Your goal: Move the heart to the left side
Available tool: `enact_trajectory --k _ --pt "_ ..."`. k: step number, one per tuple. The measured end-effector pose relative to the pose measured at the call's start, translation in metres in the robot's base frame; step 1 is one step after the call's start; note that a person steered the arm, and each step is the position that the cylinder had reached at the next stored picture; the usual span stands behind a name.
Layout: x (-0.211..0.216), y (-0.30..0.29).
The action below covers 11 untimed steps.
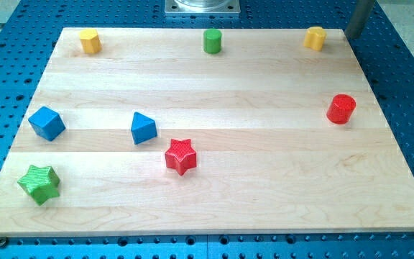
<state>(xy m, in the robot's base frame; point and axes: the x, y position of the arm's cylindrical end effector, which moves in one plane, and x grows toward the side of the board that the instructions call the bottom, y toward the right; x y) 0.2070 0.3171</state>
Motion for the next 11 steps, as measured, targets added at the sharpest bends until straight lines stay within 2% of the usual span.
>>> enact_trajectory --k 2,4,5,6,7,11 --pt "0.014 -0.033" --pt "0.031 -0.016" --pt "0.032 -0.059" --pt "0.020 -0.068" --pt "0.024 -0.107" --pt "0.009 -0.114"
